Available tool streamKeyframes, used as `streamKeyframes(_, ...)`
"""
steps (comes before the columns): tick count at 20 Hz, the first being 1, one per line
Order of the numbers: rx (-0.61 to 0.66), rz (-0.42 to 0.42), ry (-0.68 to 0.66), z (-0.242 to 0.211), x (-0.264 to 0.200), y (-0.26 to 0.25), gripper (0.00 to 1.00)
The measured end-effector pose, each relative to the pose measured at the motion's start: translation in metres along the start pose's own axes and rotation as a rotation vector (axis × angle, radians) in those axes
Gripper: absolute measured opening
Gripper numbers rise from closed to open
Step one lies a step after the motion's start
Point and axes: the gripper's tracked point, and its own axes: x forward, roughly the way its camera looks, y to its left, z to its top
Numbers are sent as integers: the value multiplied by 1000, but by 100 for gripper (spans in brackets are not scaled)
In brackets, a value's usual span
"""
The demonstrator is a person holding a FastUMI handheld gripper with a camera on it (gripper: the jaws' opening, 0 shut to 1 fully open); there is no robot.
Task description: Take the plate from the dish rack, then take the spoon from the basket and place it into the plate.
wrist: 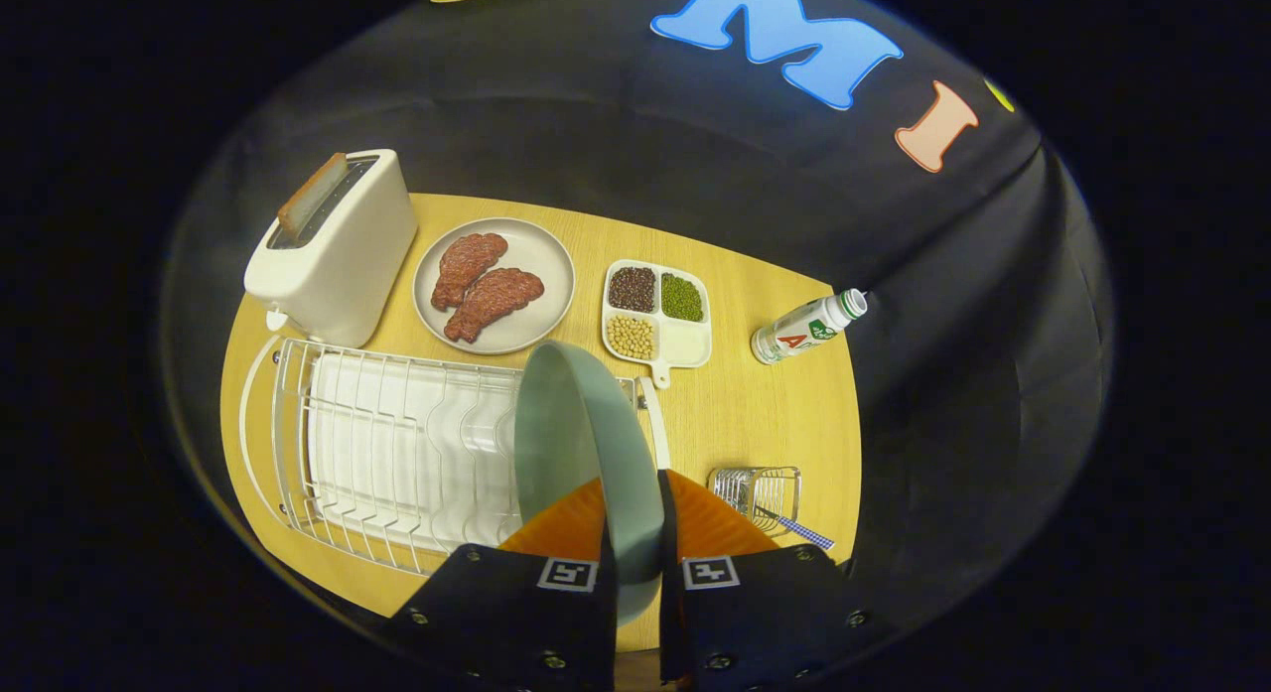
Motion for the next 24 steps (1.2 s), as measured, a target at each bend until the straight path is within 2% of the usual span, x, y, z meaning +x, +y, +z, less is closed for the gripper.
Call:
streamKeyframes(8, 128, 156, -54, -21, -46, -36, 17)
streamKeyframes(14, 214, 247, -87, -60, -66, -83, 17)
streamKeyframes(24, 303, 538, -81, -133, -64, -119, 17)
